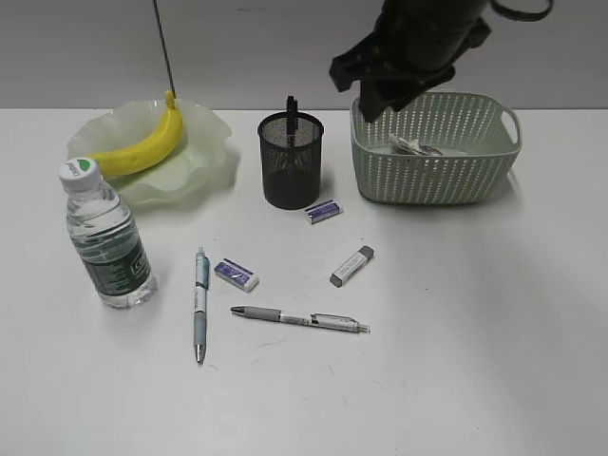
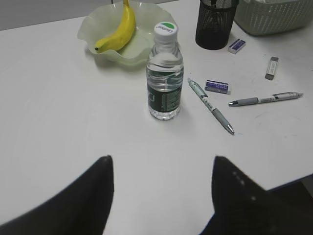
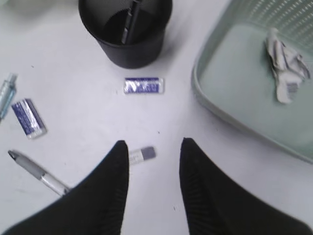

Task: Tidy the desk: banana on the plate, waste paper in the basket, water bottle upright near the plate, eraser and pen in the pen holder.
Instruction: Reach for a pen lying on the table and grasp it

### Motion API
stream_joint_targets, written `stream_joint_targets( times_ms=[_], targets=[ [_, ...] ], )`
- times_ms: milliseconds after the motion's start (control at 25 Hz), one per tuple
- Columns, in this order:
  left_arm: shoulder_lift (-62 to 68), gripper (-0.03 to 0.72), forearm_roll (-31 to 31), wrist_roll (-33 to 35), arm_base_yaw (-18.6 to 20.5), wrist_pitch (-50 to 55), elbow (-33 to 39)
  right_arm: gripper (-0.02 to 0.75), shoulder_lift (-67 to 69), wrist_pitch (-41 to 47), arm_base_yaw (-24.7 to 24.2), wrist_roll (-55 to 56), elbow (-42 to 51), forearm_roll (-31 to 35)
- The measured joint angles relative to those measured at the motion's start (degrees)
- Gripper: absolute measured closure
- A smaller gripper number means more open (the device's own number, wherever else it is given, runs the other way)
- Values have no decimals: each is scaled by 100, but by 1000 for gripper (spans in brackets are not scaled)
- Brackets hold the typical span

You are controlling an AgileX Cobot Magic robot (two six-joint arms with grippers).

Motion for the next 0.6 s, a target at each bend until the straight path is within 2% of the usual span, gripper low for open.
stream_joint_targets(
  times_ms=[200,600],
  targets=[
    [0,217,0,0,0,0,0,447,-1134,148,-4,323,1133,-466],
    [0,217,0,0,0,0,0,447,-4047,418,-4,407,3774,-505]
  ],
)
